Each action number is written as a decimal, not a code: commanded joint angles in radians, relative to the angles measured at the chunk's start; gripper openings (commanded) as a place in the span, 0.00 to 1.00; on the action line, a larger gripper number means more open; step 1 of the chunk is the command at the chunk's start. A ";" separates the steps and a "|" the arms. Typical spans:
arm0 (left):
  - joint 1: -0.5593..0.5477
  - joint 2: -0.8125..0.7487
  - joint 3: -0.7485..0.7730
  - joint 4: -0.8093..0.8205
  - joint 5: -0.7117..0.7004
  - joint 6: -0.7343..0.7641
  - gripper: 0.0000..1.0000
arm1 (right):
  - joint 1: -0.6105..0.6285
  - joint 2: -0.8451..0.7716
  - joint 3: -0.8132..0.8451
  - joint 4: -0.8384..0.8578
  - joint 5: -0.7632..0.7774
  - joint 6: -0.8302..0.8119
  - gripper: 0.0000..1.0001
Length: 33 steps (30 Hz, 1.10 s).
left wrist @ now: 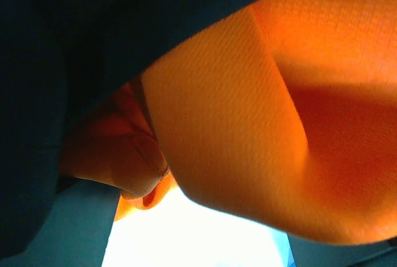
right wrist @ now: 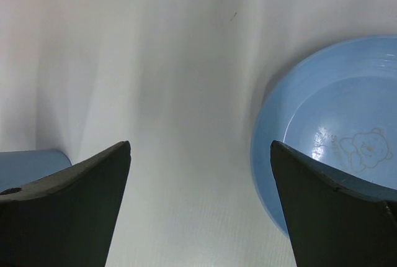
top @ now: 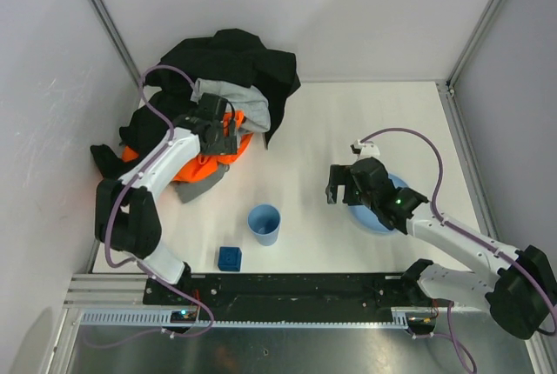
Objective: Pick out a specific cloth from the pile
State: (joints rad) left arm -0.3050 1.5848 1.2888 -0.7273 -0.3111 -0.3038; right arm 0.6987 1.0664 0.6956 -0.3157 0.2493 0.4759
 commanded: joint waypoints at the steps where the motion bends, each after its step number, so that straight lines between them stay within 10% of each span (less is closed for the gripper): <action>1: 0.006 0.055 0.082 0.061 -0.045 0.062 0.99 | -0.009 0.006 0.039 0.034 -0.009 -0.007 0.99; 9: 0.006 0.157 0.132 0.063 -0.095 0.083 0.85 | -0.018 0.028 0.039 0.037 -0.015 -0.014 0.99; 20: 0.020 0.226 0.140 0.072 -0.092 0.085 0.07 | -0.048 0.034 0.038 0.052 -0.076 -0.037 0.99; 33: 0.064 0.030 0.208 0.073 -0.115 0.126 0.01 | -0.047 0.057 0.038 0.061 -0.083 -0.018 0.99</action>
State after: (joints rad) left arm -0.2771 1.7363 1.3987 -0.7246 -0.3935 -0.2207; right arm 0.6506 1.1122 0.6960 -0.2935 0.1745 0.4519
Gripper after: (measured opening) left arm 0.114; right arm 0.993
